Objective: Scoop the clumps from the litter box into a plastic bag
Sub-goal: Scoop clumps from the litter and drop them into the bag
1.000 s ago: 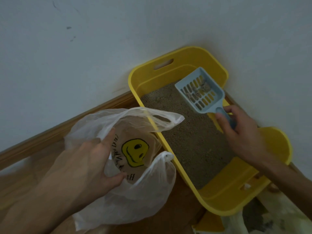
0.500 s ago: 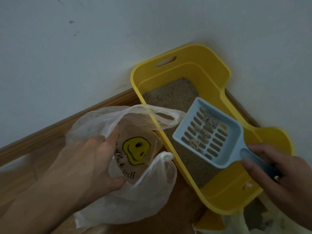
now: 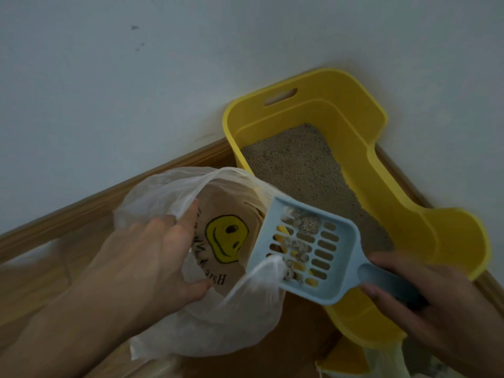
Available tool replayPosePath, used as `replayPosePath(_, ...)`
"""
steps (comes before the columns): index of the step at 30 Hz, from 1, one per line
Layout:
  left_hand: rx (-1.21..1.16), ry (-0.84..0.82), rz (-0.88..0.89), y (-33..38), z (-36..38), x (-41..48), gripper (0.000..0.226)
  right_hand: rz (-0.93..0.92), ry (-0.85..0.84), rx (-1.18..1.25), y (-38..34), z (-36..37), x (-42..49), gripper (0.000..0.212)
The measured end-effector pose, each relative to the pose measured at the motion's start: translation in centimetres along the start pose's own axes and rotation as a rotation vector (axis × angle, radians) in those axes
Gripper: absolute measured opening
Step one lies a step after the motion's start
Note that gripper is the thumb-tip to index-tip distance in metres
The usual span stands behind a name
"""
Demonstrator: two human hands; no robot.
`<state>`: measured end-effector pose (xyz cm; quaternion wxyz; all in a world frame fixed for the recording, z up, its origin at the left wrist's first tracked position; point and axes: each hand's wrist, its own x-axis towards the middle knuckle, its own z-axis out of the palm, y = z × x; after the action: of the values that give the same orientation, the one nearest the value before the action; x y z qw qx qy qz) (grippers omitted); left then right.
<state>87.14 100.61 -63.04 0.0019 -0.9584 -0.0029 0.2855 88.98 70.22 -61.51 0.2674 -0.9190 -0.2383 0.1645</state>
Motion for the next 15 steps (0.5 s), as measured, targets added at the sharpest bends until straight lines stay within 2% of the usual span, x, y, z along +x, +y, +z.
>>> replayPosePath(7,-0.021,0.028,0.014,-0.1,0.1,-0.1,0.109,-0.119,-0.046,0.003,0.2,0.9,0.5,0.032)
replayPosePath(12,-0.054,0.044,0.030,-0.1,0.0,-0.1,0.101,-0.113,-0.071,-0.199,0.3,1.9,2.4,0.036)
replayPosePath(15,-0.071,0.066,0.049,0.0,0.1,0.0,0.106,-0.119,-0.047,-0.307,-0.8,2.5,4.0,0.032)
